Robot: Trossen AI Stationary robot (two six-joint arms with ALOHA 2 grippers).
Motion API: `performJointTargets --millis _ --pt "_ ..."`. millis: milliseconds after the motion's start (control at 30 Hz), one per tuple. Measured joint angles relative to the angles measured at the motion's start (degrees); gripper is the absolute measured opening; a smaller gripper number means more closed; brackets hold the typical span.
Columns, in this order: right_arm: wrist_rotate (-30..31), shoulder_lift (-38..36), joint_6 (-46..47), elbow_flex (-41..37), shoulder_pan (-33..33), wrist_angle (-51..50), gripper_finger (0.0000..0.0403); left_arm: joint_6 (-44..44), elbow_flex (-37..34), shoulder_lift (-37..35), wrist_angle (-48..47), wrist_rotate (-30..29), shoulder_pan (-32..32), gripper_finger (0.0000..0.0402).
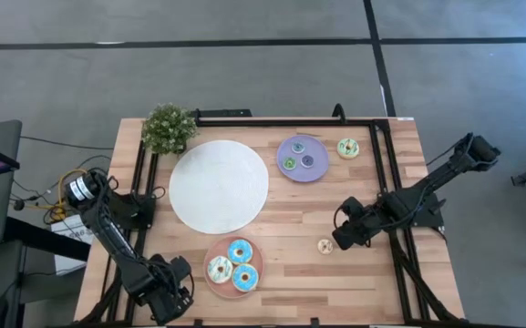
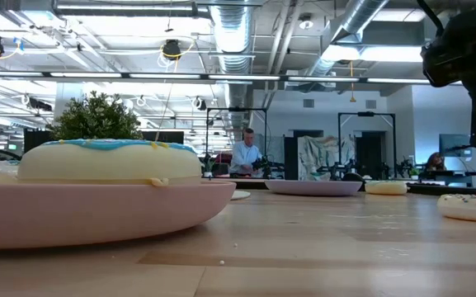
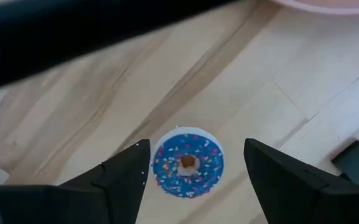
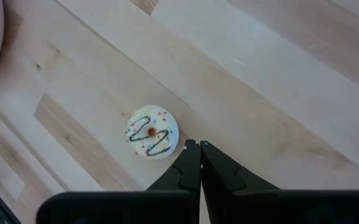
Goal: Pick & Place donuts
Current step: Put the small dark blue donut on the purple plate
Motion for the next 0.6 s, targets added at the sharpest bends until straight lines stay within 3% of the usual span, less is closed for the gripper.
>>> performJointTargets --millis 267,600 --pt "0.00 0.00 -0.02 0.00 0.00 -0.02 0.0001 -0.16 -1.14 -0.04 1.14 1.08 0.00 0.0260" --pt "0.00 0.00 -0.10 0.00 0.00 -0.05 0.0001 -2.69 -7.50 -0.04 11.09 4.49 -0.04 0.0325"
